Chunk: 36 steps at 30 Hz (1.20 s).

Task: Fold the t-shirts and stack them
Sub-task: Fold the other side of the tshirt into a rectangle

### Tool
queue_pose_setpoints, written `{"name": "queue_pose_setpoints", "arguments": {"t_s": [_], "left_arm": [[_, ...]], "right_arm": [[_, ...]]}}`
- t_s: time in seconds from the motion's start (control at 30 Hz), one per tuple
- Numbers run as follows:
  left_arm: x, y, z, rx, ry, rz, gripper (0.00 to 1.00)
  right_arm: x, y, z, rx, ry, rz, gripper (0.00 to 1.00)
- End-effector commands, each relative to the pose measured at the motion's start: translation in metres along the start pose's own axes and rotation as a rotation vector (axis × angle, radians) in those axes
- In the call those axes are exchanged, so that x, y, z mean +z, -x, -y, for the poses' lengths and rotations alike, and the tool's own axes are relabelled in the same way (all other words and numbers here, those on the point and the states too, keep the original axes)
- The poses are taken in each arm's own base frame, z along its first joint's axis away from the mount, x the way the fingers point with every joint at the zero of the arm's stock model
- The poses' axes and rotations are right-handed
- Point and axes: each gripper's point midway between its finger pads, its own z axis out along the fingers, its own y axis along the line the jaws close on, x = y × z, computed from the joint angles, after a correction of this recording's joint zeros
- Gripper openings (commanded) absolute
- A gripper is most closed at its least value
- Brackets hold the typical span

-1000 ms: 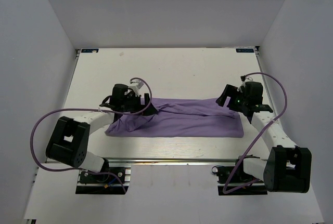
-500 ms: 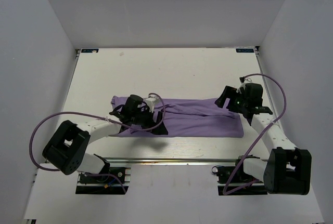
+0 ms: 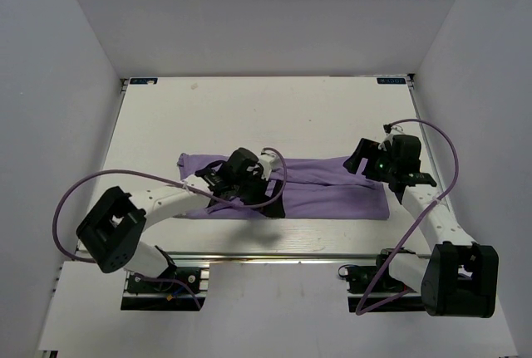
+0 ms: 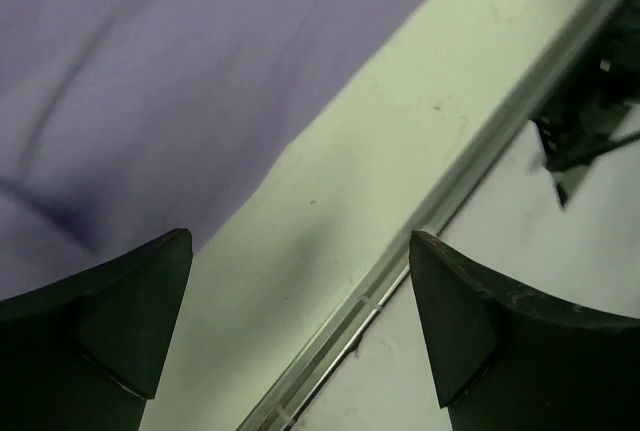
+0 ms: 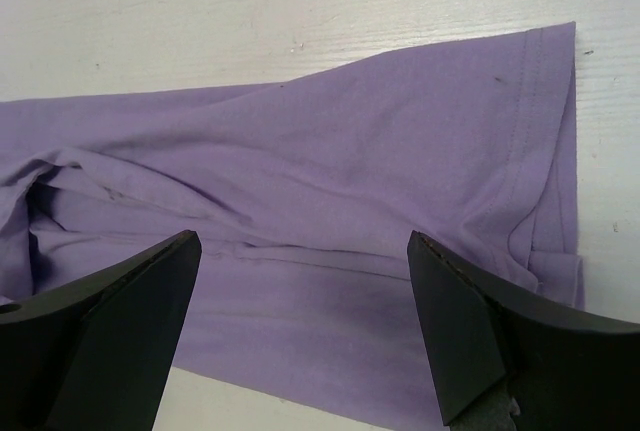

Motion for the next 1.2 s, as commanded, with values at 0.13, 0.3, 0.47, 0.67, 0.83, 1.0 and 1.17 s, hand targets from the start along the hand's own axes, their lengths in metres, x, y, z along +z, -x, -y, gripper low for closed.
{"name": "queue_pose_setpoints", "arguments": {"t_s": [0.13, 0.3, 0.47, 0.67, 0.83, 1.0, 1.17], "left_arm": [[-0.080, 0.050, -0.072, -0.109, 0.581, 0.267, 1.00], [-0.079, 0.074, -0.111, -0.109, 0.717, 0.289, 1.00], [-0.073, 0.075, -0.155, -0.172, 0.807, 0.252, 1.00], [-0.059, 0.054, -0.152, -0.202, 0.679, 0.198, 1.00], [-0.029, 0.031, -0.127, -0.192, 0.478, 0.123, 1.00], [-0.021, 0.017, -0.112, -0.180, 0.386, 0.077, 1.00], [-0.031, 0.018, -0.096, -0.174, 0.330, 0.105, 1.00]], "right_arm": [[-0.003, 0.009, -0.003, -0.038, 0.015, 0.046, 0.90], [-0.004, 0.009, -0.006, -0.040, 0.033, 0.047, 0.90], [-0.003, 0.008, -0.009, -0.046, 0.049, 0.036, 0.90], [-0.002, 0.008, -0.008, -0.042, 0.051, 0.036, 0.90], [-0.001, 0.004, -0.007, -0.038, 0.047, 0.018, 0.90], [-0.004, 0.007, -0.008, -0.041, 0.047, 0.035, 0.90], [-0.003, 0.006, -0.009, -0.040, 0.050, 0.034, 0.90]]}}
